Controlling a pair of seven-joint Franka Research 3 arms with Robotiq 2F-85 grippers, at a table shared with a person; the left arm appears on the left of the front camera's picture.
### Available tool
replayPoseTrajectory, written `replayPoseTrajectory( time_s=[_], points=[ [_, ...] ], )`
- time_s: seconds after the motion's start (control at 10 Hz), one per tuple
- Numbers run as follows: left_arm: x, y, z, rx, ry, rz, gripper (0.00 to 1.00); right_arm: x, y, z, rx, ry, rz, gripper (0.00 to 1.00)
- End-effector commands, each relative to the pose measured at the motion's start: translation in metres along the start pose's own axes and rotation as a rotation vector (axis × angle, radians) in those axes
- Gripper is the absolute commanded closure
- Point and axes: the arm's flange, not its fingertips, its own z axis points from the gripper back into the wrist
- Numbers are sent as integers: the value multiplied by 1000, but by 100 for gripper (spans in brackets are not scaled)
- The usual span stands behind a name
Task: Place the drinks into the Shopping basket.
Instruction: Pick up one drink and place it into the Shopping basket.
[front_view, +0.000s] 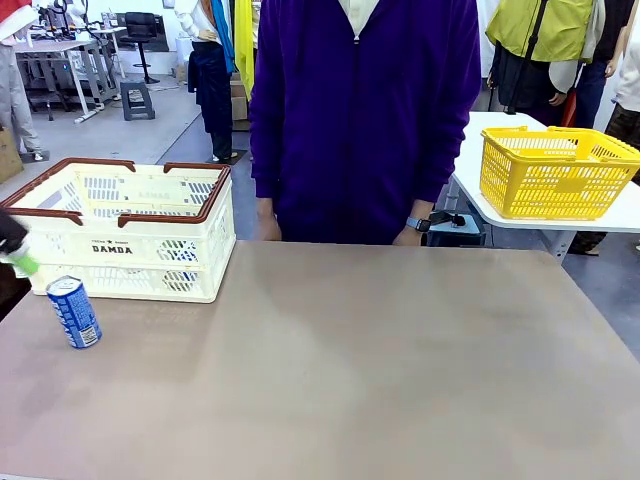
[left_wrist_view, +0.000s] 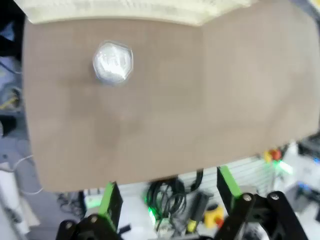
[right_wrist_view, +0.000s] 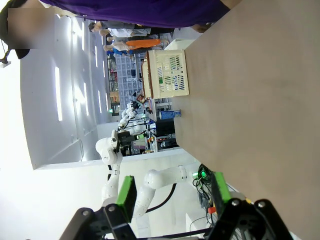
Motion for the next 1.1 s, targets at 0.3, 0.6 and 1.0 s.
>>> replayPoseTrajectory(
  time_s=[0.3,0.6,1.0],
  points=[
    [1,-8,-77,255,-114,-35,0,-2,1,0,-11,-1,23,20],
    [44,-34,-32,214,-148,-19,0,-2,1,0,-11,-1,23,20],
    [66,-38,-42,244,-55,-181,0,-2,1,0,-11,-1,23,20]
  ],
)
